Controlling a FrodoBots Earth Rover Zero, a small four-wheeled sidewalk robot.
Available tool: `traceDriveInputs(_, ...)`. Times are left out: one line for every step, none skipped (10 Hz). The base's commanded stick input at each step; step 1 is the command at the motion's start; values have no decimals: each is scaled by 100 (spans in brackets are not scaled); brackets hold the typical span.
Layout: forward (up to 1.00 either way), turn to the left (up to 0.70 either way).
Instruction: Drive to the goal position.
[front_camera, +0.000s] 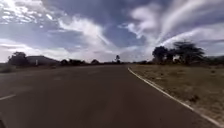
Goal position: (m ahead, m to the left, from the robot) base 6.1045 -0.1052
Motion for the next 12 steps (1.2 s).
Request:
traceDriveInputs(100,0)
traceDriveInputs(100,-18)
traceDriveInputs(100,-21)
traceDriveInputs(100,-24)
traceDriveInputs(100,-18)
traceDriveInputs(100,-12)
traceDriveInputs(100,-6)
traceDriveInputs(100,0)
traceDriveInputs(100,0)
traceDriveInputs(100,0)
traceDriveInputs(100,0)
traceDriveInputs(100,0)
